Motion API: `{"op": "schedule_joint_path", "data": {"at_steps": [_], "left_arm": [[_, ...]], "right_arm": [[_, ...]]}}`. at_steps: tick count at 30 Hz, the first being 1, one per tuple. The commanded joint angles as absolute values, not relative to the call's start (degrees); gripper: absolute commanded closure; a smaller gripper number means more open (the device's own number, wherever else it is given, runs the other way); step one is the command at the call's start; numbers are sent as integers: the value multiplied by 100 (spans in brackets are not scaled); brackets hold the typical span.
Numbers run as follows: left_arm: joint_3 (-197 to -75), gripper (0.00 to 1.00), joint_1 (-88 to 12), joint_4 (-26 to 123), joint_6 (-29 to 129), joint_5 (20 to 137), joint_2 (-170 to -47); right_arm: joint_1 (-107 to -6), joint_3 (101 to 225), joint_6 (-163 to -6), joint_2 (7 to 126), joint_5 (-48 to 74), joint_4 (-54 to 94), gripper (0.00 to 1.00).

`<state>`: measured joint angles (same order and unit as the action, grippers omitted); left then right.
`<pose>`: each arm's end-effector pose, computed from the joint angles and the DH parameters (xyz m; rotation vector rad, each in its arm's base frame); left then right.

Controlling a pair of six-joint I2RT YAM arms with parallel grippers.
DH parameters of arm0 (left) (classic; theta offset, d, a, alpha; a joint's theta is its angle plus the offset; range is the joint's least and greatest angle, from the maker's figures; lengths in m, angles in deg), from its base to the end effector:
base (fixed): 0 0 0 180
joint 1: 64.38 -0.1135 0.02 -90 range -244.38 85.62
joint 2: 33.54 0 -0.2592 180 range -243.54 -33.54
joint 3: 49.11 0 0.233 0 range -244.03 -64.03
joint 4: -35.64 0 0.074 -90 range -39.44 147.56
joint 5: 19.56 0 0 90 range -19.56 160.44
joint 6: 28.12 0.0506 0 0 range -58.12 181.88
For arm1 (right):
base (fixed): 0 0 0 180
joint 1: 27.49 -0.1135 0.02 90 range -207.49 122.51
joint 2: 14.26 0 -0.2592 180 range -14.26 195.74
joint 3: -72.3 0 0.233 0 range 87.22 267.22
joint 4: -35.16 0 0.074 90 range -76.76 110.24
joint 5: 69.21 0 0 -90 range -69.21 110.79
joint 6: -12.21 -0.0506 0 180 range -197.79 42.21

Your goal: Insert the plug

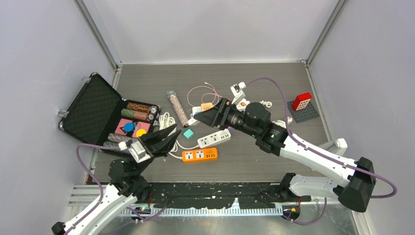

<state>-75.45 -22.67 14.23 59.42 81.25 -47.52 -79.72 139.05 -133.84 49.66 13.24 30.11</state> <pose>0.0675 -0.0729 0.2948 0.5064 0.8890 -0.7973 0.1557 0.2118 0.3530 -0.0556 1.8507 1.5120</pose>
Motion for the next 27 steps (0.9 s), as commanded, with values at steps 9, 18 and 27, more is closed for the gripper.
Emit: {"op": "schedule_joint_path", "data": {"at_steps": [9, 18, 27], "left_arm": [[-7787, 57, -2272, 3574, 5082, 5569, -3685], [-7720, 53, -2272, 3830, 4896, 5340, -3663], [-7765, 48, -2272, 3821, 4852, 5177, -3928]], "right_arm": [[-7930, 15203, -10590, 5445, 3711, 262, 86], [-7973, 14915, -9961, 6619, 4124, -27, 89], [-8069, 14746, -10075, 7159, 4120, 264, 91]]}}
